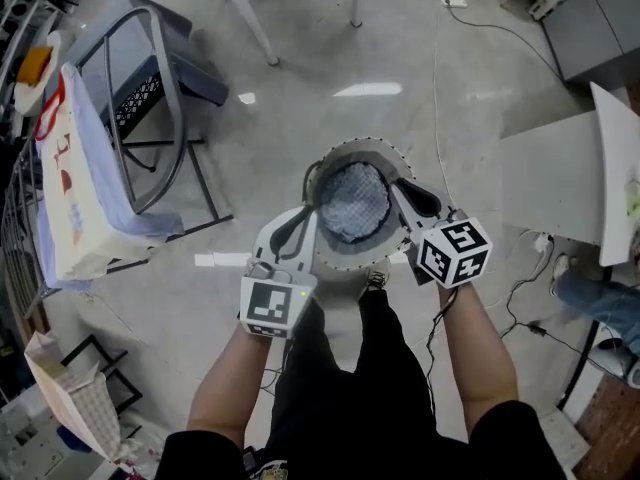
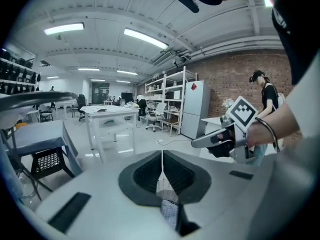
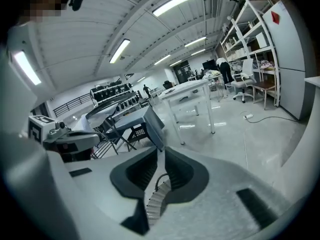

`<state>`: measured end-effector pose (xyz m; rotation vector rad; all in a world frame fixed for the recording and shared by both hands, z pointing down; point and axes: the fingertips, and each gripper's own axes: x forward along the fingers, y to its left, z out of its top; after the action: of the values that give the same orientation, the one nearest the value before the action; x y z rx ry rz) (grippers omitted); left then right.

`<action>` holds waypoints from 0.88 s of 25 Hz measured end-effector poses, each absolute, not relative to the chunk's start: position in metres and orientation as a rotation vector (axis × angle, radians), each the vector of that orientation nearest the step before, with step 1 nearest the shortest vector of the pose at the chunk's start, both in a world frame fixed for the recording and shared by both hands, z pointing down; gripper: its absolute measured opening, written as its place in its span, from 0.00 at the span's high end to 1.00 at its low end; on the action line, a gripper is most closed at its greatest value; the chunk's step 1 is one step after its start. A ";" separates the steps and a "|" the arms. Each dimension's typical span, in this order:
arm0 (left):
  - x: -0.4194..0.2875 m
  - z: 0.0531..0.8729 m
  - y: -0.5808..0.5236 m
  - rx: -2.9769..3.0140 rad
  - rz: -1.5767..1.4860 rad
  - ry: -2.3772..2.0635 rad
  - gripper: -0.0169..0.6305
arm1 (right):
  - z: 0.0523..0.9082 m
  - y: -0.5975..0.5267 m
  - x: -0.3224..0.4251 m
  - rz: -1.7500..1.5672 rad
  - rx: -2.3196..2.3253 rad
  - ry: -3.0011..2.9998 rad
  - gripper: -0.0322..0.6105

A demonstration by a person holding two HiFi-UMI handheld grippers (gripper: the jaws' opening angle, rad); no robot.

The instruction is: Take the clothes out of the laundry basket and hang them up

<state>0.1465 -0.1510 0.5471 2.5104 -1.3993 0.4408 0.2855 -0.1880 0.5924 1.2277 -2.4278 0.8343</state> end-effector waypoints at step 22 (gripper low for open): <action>0.158 0.690 -0.164 2.418 0.496 -1.279 0.83 | 0.793 -0.215 0.294 0.940 1.305 -2.247 0.70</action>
<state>0.1580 -0.1636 0.6899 2.4175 -1.2795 0.4956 0.2940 -0.2154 0.7928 1.3054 -2.2473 0.9396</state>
